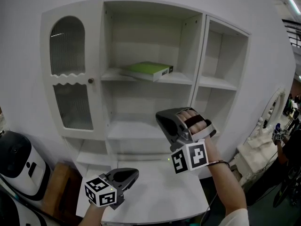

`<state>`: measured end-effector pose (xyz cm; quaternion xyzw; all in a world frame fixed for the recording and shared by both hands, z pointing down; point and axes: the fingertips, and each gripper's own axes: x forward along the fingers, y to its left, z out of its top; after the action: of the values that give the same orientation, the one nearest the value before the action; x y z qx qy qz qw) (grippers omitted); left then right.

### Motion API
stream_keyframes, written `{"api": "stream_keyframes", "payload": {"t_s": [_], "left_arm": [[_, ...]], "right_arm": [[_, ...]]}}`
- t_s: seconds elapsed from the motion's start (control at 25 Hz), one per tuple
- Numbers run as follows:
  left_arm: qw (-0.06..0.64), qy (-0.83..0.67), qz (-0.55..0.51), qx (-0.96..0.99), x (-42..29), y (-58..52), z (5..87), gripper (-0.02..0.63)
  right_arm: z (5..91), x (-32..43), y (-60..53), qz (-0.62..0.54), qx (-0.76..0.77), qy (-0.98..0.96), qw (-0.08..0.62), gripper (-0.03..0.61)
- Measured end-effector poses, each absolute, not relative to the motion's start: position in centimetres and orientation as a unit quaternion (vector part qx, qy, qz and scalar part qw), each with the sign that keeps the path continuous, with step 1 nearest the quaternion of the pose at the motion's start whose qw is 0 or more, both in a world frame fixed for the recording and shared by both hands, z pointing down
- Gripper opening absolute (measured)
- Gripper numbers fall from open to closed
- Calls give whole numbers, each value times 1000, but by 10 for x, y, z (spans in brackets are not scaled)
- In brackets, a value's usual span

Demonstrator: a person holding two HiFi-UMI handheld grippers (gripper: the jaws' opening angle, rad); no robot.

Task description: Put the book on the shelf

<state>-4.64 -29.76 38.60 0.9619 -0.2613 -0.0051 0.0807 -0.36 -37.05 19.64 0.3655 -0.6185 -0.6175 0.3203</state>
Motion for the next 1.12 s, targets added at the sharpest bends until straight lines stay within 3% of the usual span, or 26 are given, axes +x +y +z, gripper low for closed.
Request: {"api": "stream_keyframes", "payload": {"t_s": [0.52,0.92,1.12], "left_arm": [[56,-263,-9,963,-33,-274,402,11],[-6,-274,-2,962,-32,-245,417,11],[-2,-286,-10,958,-37,-229,431,11]], "right_arm": [[324,15,-311,-512,360,-720,300,15],[398,16,-267,-292,382,-860,169,14],[438,11,-246,-193,373,-900,117,14]]}}
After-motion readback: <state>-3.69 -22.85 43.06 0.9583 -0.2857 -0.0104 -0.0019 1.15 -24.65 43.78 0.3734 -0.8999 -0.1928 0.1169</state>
